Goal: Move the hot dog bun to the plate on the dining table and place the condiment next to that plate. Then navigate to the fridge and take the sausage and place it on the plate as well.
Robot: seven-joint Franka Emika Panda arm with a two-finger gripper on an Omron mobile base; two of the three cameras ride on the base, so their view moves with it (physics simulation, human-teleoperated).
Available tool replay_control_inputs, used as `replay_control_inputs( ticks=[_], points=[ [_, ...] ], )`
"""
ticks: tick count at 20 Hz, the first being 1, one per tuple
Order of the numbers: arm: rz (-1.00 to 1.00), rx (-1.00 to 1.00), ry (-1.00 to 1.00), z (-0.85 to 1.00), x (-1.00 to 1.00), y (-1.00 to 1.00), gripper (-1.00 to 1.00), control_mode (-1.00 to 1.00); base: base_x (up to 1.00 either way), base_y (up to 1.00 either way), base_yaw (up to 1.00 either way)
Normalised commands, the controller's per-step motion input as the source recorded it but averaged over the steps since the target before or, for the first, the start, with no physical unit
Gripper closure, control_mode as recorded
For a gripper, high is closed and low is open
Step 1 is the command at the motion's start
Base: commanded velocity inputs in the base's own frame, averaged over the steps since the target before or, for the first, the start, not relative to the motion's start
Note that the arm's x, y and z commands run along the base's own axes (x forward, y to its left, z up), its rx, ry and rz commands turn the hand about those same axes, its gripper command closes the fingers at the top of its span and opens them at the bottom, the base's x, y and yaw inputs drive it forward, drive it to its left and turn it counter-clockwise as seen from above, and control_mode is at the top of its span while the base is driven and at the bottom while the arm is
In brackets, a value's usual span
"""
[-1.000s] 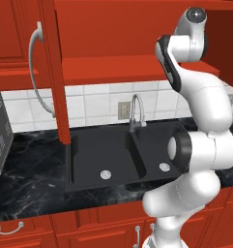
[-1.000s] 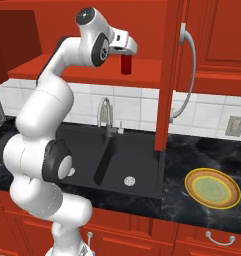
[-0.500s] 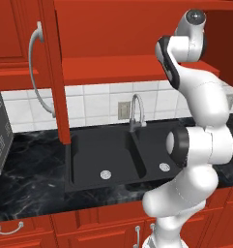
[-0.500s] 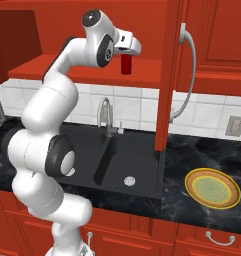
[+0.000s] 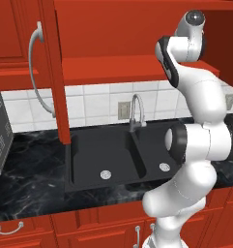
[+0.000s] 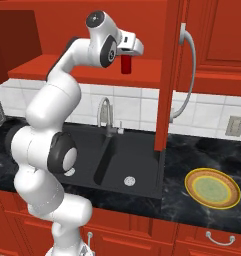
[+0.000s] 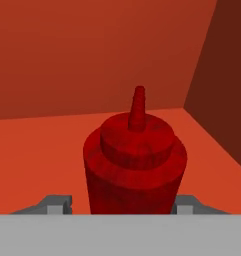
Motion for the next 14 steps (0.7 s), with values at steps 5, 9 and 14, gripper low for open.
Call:
replay_control_inputs(
  ticks=[5, 9, 14],
  points=[
    [0.00, 0.00, 0.02, -0.05, -0.01, -0.01, 1.00, -1.00, 0.00, 0.00, 0.00],
    [0.00, 0.00, 0.00, -0.17, -0.62, 0.00, 1.00, -1.00, 0.00, 0.00, 0.00],
    [0.08, 0.02, 0.00, -0.23, -1.00, 0.00, 1.00, -1.00, 0.00, 0.00, 0.00]
  ],
)
